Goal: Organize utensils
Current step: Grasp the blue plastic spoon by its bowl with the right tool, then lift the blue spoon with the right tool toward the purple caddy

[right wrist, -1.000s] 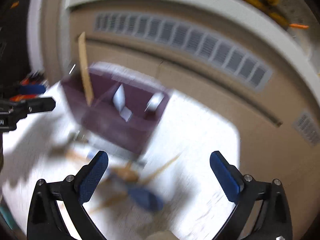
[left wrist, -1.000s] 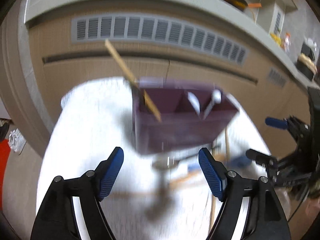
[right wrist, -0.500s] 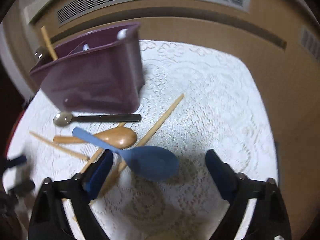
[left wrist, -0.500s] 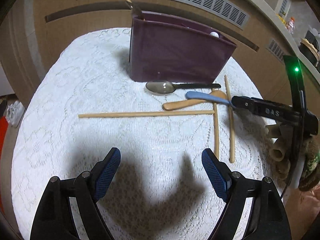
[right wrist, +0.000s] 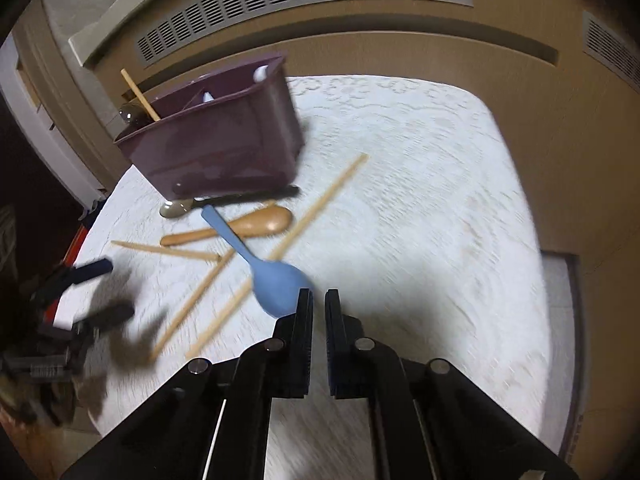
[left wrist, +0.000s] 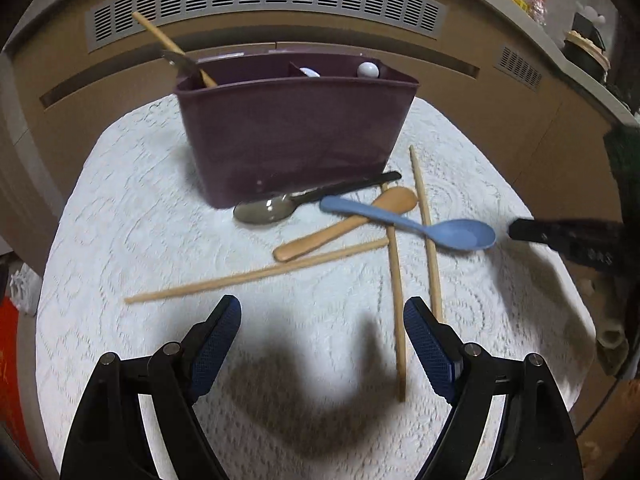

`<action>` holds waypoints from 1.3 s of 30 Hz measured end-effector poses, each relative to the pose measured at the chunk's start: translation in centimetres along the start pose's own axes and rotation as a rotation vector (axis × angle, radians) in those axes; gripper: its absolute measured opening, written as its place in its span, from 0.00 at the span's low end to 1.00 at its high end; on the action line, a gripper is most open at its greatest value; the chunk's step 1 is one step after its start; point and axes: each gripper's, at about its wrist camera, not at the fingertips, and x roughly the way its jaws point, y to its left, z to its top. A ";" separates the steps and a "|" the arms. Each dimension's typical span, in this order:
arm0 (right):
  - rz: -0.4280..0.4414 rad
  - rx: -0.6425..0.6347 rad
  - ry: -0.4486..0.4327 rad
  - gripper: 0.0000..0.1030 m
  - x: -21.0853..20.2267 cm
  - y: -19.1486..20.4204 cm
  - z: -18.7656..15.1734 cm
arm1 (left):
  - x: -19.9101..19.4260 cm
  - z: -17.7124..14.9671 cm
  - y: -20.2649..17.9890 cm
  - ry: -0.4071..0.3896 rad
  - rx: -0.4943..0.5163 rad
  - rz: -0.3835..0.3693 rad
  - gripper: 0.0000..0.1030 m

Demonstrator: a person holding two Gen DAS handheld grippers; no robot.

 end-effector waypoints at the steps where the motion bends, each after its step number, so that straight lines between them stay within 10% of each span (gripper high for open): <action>1: -0.008 0.014 -0.002 0.06 -0.4 -0.7 -0.2 | 0.3 0.4 0.0 -0.003 -0.002 -0.014 0.81; 9: -0.083 -0.093 -0.004 0.11 -0.7 -0.2 -1.3 | 1.0 2.3 4.1 -0.015 -0.235 0.046 0.81; 21: -0.023 -0.434 -0.017 0.23 4.1 8.6 4.3 | -1.1 -1.5 3.6 -0.009 -0.222 0.061 0.82; 25: 0.033 -0.442 -0.053 0.54 2.7 9.1 5.2 | -2.3 -2.6 4.8 -0.021 -0.259 0.070 0.87; 33: -0.059 -0.632 0.031 0.46 6.6 13.0 4.2 | -2.7 -3.6 5.2 -0.015 -0.312 0.051 0.88; 39: -0.068 -0.498 0.092 0.50 8.3 10.1 5.4 | -2.8 -4.6 5.8 0.004 -0.328 0.061 0.88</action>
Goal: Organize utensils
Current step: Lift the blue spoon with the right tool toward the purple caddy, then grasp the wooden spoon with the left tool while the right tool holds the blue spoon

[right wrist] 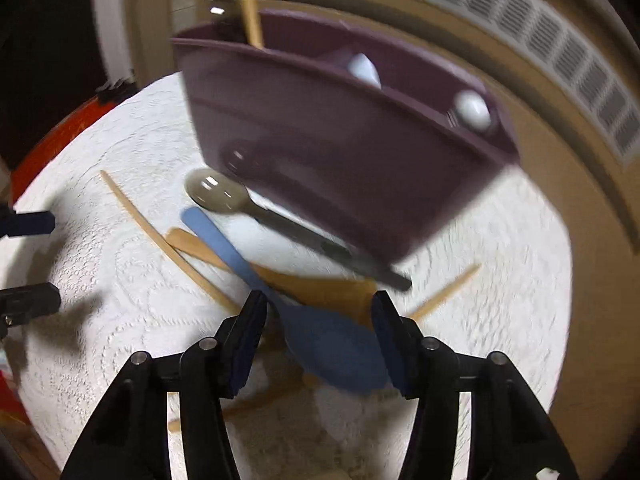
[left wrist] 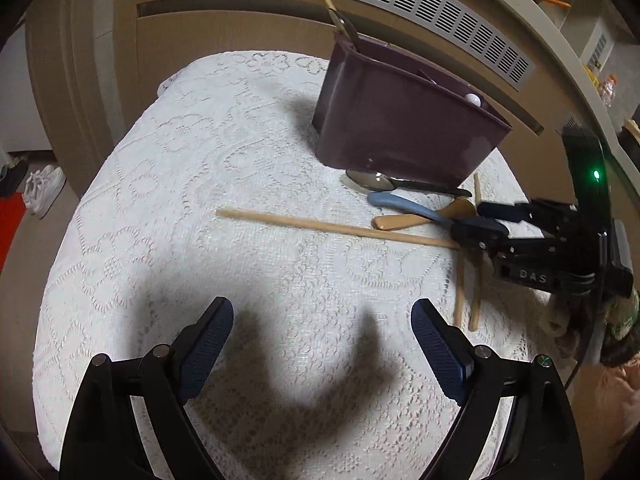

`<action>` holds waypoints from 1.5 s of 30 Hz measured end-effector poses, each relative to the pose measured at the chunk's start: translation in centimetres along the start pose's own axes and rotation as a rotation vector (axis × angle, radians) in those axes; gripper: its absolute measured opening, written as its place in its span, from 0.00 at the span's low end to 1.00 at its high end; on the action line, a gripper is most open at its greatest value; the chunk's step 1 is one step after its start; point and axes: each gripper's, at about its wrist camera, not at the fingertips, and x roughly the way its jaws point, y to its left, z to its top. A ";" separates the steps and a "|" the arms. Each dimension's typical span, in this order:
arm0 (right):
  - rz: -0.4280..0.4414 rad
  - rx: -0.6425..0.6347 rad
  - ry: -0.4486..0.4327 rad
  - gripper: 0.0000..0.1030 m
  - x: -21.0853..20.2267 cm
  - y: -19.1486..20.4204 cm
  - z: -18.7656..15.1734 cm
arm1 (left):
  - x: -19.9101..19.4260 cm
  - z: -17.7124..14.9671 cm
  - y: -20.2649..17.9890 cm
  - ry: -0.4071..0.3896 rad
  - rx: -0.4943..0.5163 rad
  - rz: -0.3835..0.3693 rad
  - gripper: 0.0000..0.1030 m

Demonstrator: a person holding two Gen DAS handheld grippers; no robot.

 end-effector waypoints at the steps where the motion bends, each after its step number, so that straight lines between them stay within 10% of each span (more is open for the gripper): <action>1: 0.017 0.023 0.014 0.47 0.0 -0.4 -0.5 | 0.0 0.0 0.1 0.001 -0.008 0.000 0.88; 5: 0.076 0.052 0.033 0.14 -1.5 -0.5 -2.5 | 0.3 0.0 0.1 0.007 -0.022 -0.015 0.88; 15: 0.284 0.145 0.069 0.12 -6.4 -0.3 -8.0 | 0.5 -0.7 -1.7 0.005 0.015 -0.056 0.88; 20: 0.099 0.083 -0.046 0.13 -7.5 0.3 -6.4 | -0.7 -1.4 -3.3 -0.109 0.107 -0.046 0.88; 31: 0.128 0.201 -0.032 0.10 -2.2 -1.5 -3.7 | -1.8 -0.6 -9.1 -0.210 0.509 -0.031 0.88; 37: 0.194 0.392 -0.110 0.10 -7.0 -5.0 -6.7 | 1.7 2.7 -13.2 -0.102 0.611 -0.190 0.65; 45: 0.164 0.500 -0.162 0.10 -10.3 -7.7 -10.6 | 9.3 5.9 -17.6 0.111 0.711 -0.132 0.39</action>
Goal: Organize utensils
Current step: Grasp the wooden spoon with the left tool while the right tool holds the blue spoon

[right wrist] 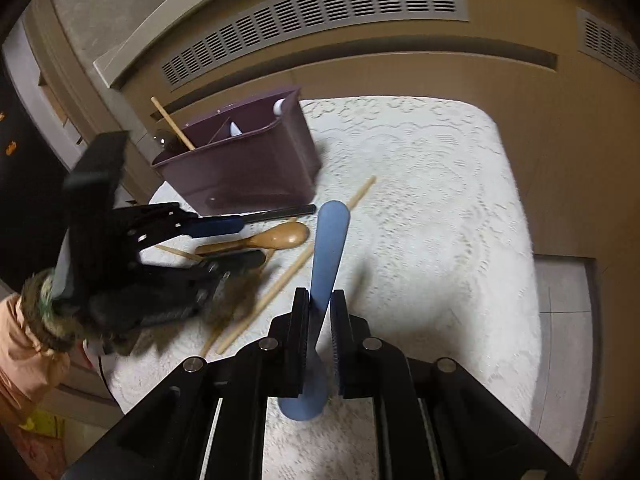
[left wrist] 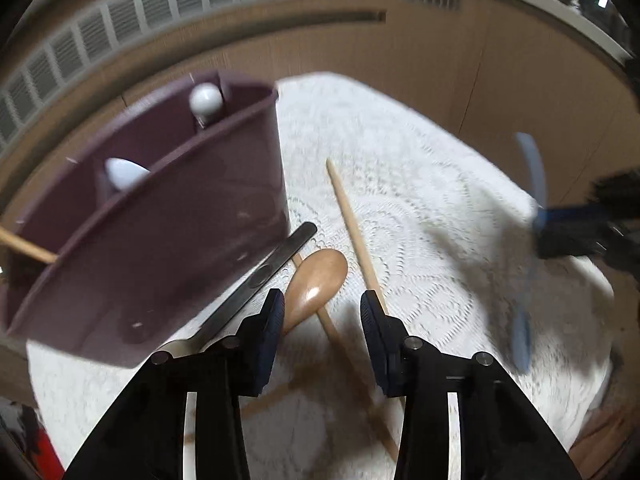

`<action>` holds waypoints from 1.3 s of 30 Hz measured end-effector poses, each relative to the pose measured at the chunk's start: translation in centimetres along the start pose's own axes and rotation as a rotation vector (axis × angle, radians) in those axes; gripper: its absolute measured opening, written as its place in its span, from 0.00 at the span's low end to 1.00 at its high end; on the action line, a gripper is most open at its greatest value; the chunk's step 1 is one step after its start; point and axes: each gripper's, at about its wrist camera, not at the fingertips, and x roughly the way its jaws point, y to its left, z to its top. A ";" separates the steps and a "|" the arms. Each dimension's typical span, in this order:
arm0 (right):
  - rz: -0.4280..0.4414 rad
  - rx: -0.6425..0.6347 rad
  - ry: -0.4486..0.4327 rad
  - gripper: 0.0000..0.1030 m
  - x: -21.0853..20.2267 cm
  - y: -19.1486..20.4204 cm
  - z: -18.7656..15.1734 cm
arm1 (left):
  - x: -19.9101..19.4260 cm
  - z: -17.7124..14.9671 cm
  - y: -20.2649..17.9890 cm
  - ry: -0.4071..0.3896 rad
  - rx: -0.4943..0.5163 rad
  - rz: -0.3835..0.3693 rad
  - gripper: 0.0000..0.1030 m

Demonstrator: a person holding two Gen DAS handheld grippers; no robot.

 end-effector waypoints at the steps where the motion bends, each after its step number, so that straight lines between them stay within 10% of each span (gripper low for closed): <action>1: 0.001 0.006 -0.002 0.10 -0.3 -0.3 -0.1 | 0.6 0.4 0.3 0.022 -0.010 0.001 0.39; 10: 0.029 0.054 0.014 0.10 1.2 -1.4 -1.3 | 2.8 1.4 0.7 0.105 -0.081 0.025 0.29; 19: 0.029 0.000 0.009 0.10 0.2 0.8 -2.0 | -3.2 -2.3 -0.7 -0.092 -0.222 0.054 0.24; 27: -0.185 0.027 0.032 0.16 2.2 -1.3 -2.1 | -13.2 -7.6 0.5 -0.370 -0.471 0.113 0.23; 39: -0.312 0.018 0.070 0.22 7.6 1.6 -1.3 | -14.8 -11.3 1.0 -0.375 -0.532 0.119 0.18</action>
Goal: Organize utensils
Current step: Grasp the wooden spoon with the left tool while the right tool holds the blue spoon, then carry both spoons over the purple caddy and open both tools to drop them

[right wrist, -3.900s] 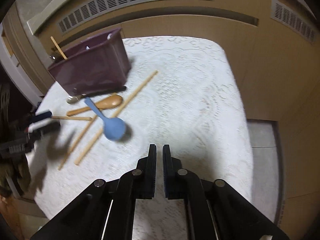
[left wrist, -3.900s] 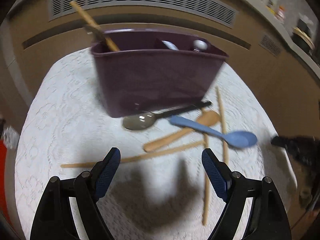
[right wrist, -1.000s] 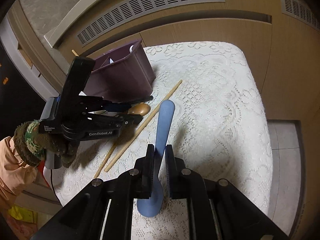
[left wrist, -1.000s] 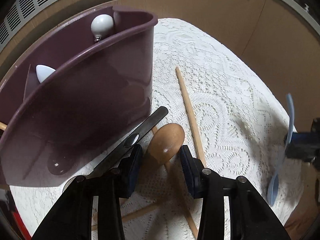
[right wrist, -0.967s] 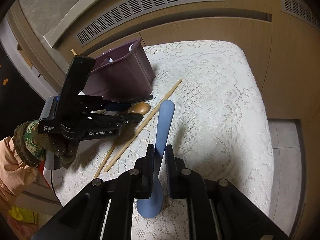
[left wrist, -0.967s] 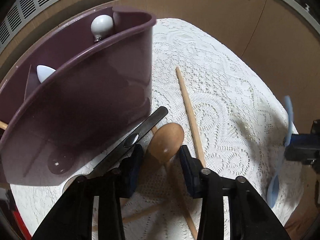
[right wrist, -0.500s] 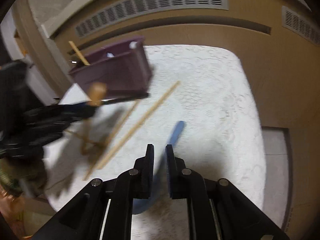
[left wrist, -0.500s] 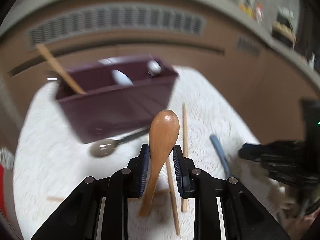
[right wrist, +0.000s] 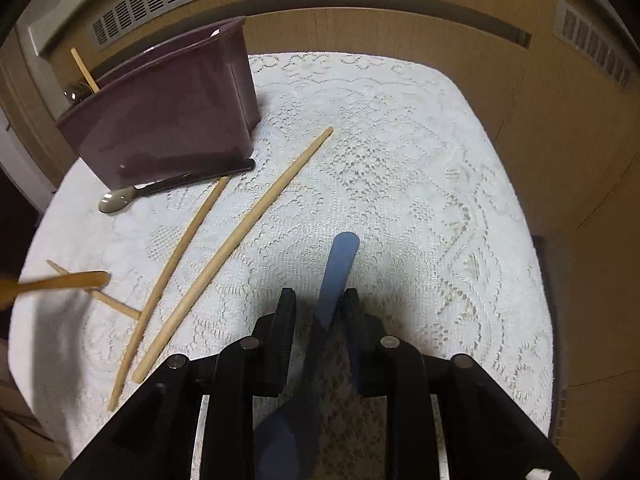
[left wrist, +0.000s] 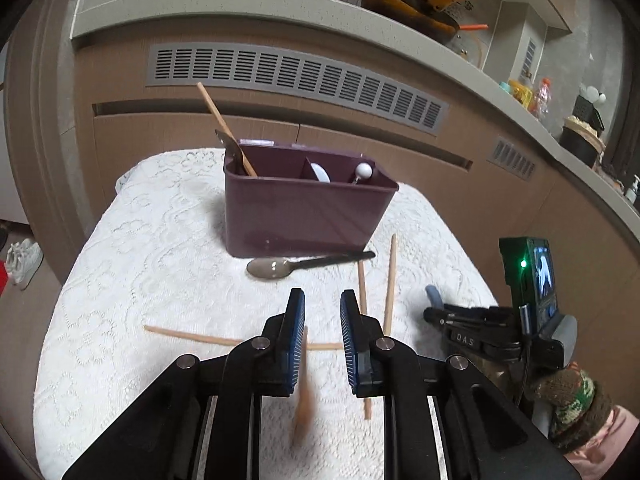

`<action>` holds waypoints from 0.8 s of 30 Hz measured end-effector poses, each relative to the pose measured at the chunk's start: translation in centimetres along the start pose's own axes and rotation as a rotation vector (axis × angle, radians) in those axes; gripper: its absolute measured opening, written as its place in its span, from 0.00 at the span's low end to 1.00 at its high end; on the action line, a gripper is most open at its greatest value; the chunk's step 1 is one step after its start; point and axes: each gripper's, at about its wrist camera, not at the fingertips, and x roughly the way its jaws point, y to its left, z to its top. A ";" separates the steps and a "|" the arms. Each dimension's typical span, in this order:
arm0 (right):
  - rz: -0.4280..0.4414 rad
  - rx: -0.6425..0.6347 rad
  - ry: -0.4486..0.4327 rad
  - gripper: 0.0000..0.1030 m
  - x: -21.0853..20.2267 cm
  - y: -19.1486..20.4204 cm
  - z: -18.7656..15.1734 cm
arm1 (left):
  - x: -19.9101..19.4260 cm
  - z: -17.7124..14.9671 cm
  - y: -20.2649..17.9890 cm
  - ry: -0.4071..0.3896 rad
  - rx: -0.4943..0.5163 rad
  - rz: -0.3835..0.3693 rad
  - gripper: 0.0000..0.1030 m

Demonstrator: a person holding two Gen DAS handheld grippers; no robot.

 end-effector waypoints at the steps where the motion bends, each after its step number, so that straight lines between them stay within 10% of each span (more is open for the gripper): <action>1: -0.009 -0.007 0.000 0.22 0.0 0.2 -0.1 | 0.1 -0.1 0.2 0.008 -0.007 0.003 0.18; 6: 0.032 -0.031 0.023 0.11 -0.8 0.3 -0.7 | 1.1 -0.6 1.2 0.072 -0.042 0.015 0.24; 10: 0.054 -0.050 0.030 0.10 -1.6 0.2 -1.8 | 2.1 -2.2 1.5 0.170 0.048 0.025 0.48; 24: 0.152 -0.039 -0.020 0.10 -5.9 0.6 -3.0 | 8.2 -2.2 1.8 0.367 0.234 0.096 0.38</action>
